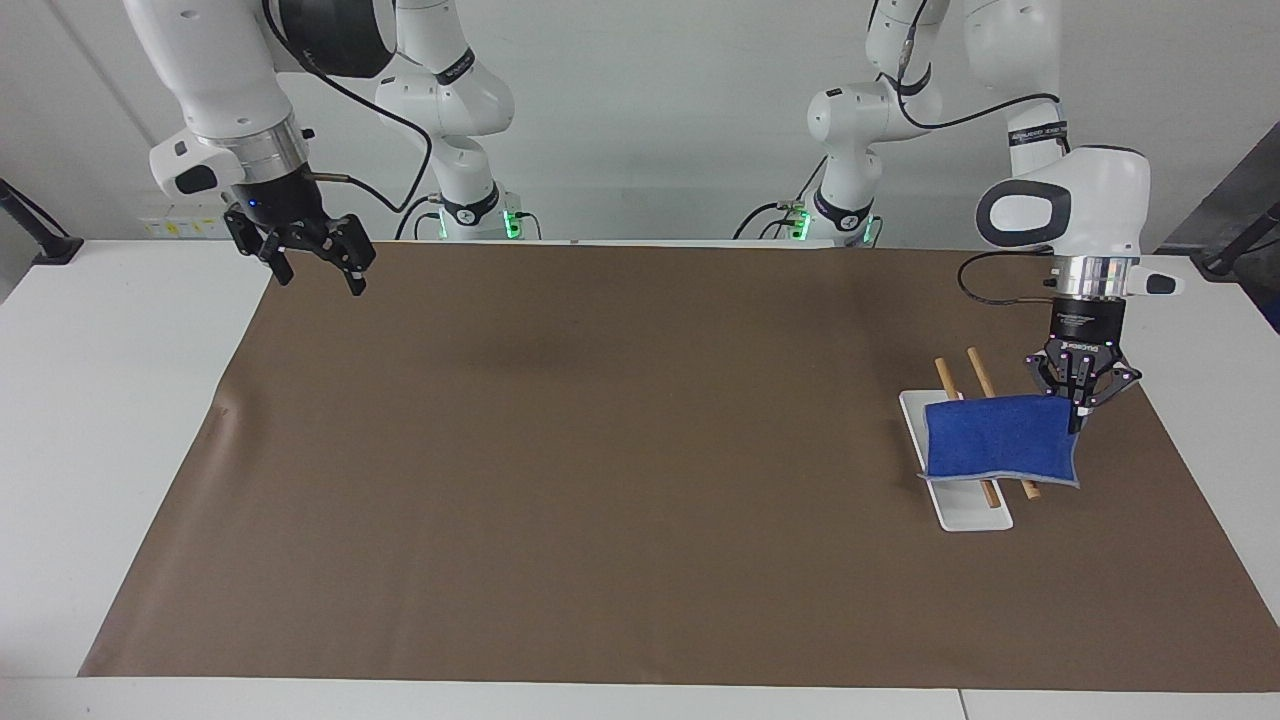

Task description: Right arm passes towel to left arm to hang

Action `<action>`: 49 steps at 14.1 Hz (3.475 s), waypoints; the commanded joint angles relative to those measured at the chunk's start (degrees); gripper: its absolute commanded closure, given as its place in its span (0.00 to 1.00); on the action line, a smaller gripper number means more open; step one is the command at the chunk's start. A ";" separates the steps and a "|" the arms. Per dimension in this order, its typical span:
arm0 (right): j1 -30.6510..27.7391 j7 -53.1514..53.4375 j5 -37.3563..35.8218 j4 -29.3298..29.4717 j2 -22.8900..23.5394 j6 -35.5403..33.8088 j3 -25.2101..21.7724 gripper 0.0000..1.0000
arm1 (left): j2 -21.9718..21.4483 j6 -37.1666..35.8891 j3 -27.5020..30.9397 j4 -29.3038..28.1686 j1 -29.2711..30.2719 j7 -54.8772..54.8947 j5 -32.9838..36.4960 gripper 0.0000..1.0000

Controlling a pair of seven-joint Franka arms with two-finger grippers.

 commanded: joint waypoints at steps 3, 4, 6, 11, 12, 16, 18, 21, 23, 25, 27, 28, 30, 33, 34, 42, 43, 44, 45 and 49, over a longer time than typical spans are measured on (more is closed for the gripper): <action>0.49 -1.41 0.14 0.94 0.31 -2.50 -0.38 0.00 | -0.79 -5.54 -0.60 -0.24 3.04 -6.88 -1.00 0.01; 0.32 -1.58 0.23 0.77 0.22 -2.50 -0.38 0.00 | -0.70 -5.90 -0.68 0.29 3.21 -7.07 -1.00 0.00; 0.23 -1.14 0.23 0.85 0.22 -2.24 -0.47 0.00 | -0.70 -5.91 -0.68 0.29 3.56 -7.07 -1.00 0.00; 0.58 -1.76 -0.91 1.20 0.31 -2.14 -0.21 0.00 | -0.43 -5.91 -0.51 0.99 3.92 -6.98 -1.00 0.00; 0.49 -1.75 -1.09 1.20 0.31 -2.58 -0.29 0.00 | -0.35 -6.08 -0.51 1.60 3.92 -6.89 -1.00 0.00; 0.41 -1.84 -1.18 0.94 0.22 -3.81 -0.30 0.00 | -0.96 -7.04 -0.51 2.31 4.01 -6.63 -0.91 0.00; 0.41 -1.76 -1.00 0.85 0.13 -3.99 -0.30 0.00 | -1.22 -8.80 -0.51 2.84 5.05 -6.54 -0.74 0.00; -0.12 -1.67 -0.12 0.76 -0.13 -3.99 -0.82 0.00 | -1.83 -9.16 -0.51 2.93 5.15 -6.37 -0.30 0.00; 0.14 -1.67 -0.04 0.76 -0.13 -3.99 -0.74 0.00 | -2.45 -13.87 -0.59 3.97 4.10 -2.44 -0.12 0.00; 0.23 -1.67 -0.04 0.76 -0.13 -3.99 -0.65 0.00 | -3.51 -22.48 -1.12 6.51 3.48 3.54 -0.12 0.00; 0.23 -1.67 -0.04 0.76 -0.13 -3.99 -0.74 0.00 | -3.42 -28.04 -1.12 10.12 3.04 4.27 0.31 0.00; 0.23 -1.67 -0.04 0.76 -0.13 -3.99 -0.74 0.00 | -3.51 -30.14 -1.21 11.61 2.17 4.62 3.80 0.00; 0.40 -1.67 -0.04 0.76 -0.13 -3.99 -0.74 0.00 | -3.42 -34.80 -1.30 14.34 -1.08 4.62 13.28 0.00; 0.49 -1.67 -0.04 0.76 -0.13 -3.99 -0.65 0.00 | -2.64 -39.47 -1.30 19.69 -7.58 4.80 25.06 0.00; 0.49 -1.58 -0.04 0.76 -0.13 -3.99 -0.82 0.00 | -1.50 -41.13 -1.38 23.02 -9.51 4.80 27.54 0.00; 0.23 -1.67 -0.04 0.85 -0.66 -3.90 -0.91 0.00 | 2.90 -50.80 -1.29 35.87 -16.31 29.54 38.46 0.00; 0.23 -1.67 -0.04 0.76 -0.75 -3.99 -0.82 0.00 | 2.82 -52.91 -1.82 37.10 -14.56 35.15 38.29 0.00; 0.23 -1.67 -0.04 0.85 -0.83 -3.99 -0.74 0.00 | 2.56 -54.67 -2.09 37.90 -14.10 42.26 38.29 0.00; 0.23 -1.75 -0.04 0.76 -0.84 -3.99 -0.74 0.00 | 2.12 -55.56 -1.74 37.99 -14.10 48.42 38.11 0.00; -0.29 -1.67 -0.04 1.99 0.39 -5.75 -0.21 0.00 | 0.54 -66.08 -1.47 39.66 -14.01 66.98 38.46 0.00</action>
